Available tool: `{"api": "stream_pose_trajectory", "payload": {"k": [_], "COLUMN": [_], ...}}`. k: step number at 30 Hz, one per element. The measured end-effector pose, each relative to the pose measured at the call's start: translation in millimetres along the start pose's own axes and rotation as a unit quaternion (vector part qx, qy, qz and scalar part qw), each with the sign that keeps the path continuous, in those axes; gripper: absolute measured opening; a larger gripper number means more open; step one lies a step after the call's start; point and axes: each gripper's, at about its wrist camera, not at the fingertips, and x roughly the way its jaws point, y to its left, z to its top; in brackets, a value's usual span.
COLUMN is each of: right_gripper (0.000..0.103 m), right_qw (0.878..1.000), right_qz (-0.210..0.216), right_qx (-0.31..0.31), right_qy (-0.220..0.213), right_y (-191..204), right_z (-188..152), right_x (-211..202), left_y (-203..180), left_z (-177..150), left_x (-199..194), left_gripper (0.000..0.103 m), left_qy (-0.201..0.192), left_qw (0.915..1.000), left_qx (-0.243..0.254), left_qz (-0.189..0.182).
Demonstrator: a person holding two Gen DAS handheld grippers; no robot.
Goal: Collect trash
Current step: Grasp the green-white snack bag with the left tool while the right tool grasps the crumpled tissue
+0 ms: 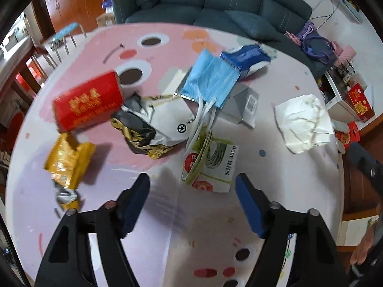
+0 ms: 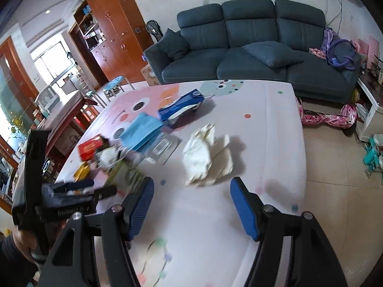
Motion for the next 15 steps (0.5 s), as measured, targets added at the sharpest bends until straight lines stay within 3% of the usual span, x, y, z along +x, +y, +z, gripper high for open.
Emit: {"api": "stream_pose_trajectory", "payload": {"k": [3, 9, 11, 15], "right_gripper": [0.067, 0.070, 0.070, 0.070], "right_qw": [1.000, 0.999, 0.999, 0.998], "right_qz": [0.005, -0.009, -0.015, -0.016], "right_qx": [0.011, 0.002, 0.000, 0.008], "right_qy": [0.009, 0.036, 0.044, 0.056], "right_y": [-9, -9, -10, -13], "right_z": [10, 17, 18, 16], "right_x": [18, 53, 62, 75], "left_y": [0, 1, 0, -2], "left_z": [2, 5, 6, 7], "left_x": [14, 25, 25, 27], "left_gripper": [0.068, 0.055, 0.048, 0.020], "left_qy": [0.007, 0.001, -0.002, -0.005], "left_qw": [0.9999, 0.9998, 0.9998, 0.9997], "left_qx": [-0.008, -0.021, -0.021, -0.023], "left_qz": [-0.001, -0.007, -0.005, -0.003]}}
